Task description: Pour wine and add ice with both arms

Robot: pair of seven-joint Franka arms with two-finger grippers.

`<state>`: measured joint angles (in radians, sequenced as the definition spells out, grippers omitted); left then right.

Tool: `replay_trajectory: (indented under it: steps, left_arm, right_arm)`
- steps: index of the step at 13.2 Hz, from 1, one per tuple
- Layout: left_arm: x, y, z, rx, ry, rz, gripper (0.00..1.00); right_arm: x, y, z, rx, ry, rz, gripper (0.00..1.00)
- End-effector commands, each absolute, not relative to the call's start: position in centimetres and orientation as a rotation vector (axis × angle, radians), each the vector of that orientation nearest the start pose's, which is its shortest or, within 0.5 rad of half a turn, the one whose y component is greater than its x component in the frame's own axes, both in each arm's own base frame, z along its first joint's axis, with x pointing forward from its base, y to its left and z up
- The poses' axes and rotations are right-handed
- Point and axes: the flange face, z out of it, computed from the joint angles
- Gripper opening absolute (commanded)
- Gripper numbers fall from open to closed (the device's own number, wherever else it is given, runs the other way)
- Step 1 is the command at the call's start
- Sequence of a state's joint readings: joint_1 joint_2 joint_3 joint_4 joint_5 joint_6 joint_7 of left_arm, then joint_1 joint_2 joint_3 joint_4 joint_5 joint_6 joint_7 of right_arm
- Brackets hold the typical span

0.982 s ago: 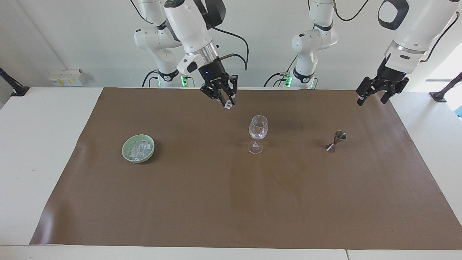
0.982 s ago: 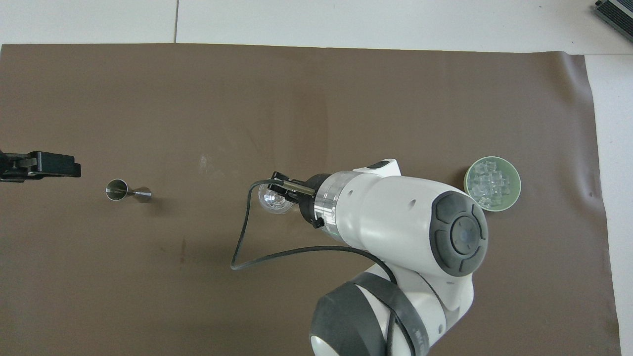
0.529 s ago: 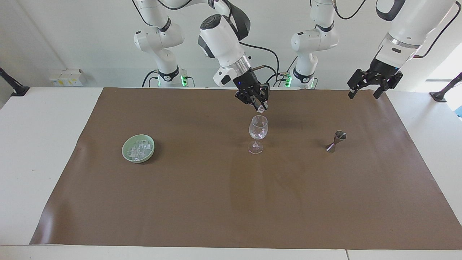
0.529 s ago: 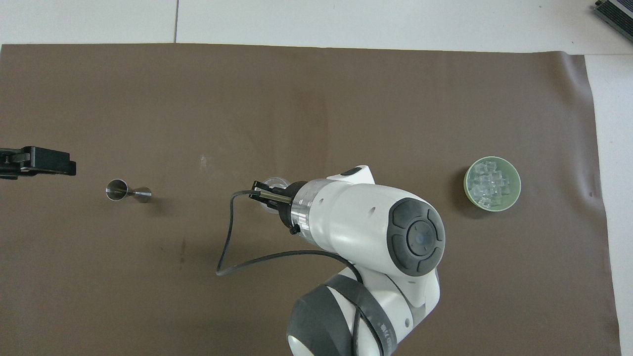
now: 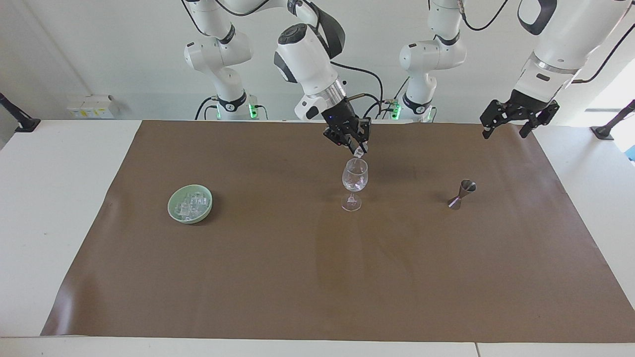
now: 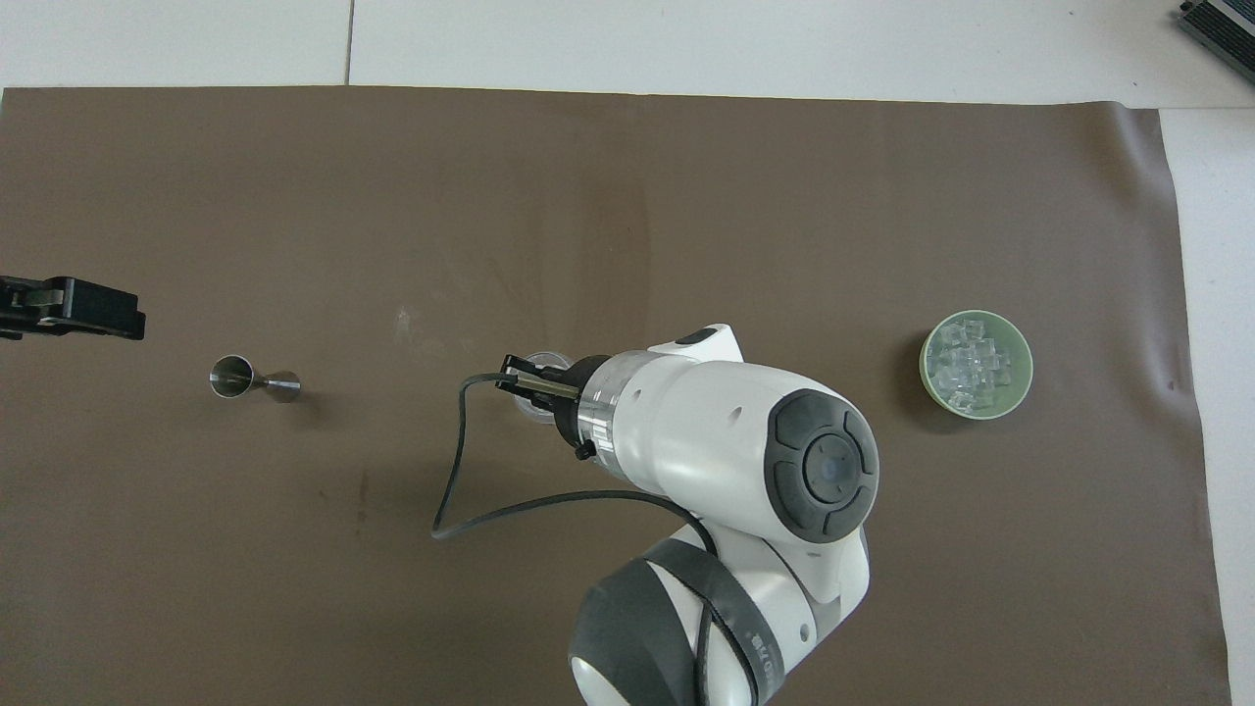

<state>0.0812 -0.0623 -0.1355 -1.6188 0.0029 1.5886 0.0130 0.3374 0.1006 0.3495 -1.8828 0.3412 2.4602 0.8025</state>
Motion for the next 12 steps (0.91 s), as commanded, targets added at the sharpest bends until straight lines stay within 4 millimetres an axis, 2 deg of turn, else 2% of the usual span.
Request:
replay_trajectory:
  steps: [1,2,4,6,9,10,12]
  left_arm:
    - [52.3,-2.9,64.0,-3.111,0.131,-0.063,1.0]
    - [52.2,-3.2,63.9,-3.109,0.141,-0.099,1.0]
    - [52.3,-3.7,63.8,-3.108,0.151,-0.111,1.0]
    - [52.3,-3.4,64.0,-3.113,0.139,-0.111,1.0]
    - [52.1,-3.0,64.9,-3.142,0.12,-0.054,1.0]
    - [52.1,-3.1,64.6,-3.141,0.125,-0.049,1.0]
    - [51.9,-4.0,64.6,-3.133,0.156,-0.035,1.0]
  right_arm:
    - [49.5,39.0,51.1,-2.541,0.454,-0.215,0.02]
    - [49.5,39.0,51.1,-2.542,0.454,-0.214,0.07]
    - [49.5,39.1,51.0,-2.543,0.454,-0.211,0.28]
    - [49.5,39.1,51.1,-2.542,0.454,-0.213,0.66]
    - [49.5,39.1,51.1,-2.542,0.456,-0.212,0.69]
    - [49.5,39.1,51.0,-2.543,0.456,-0.211,0.69]
    - [49.5,39.1,51.0,-2.543,0.456,-0.211,0.7]
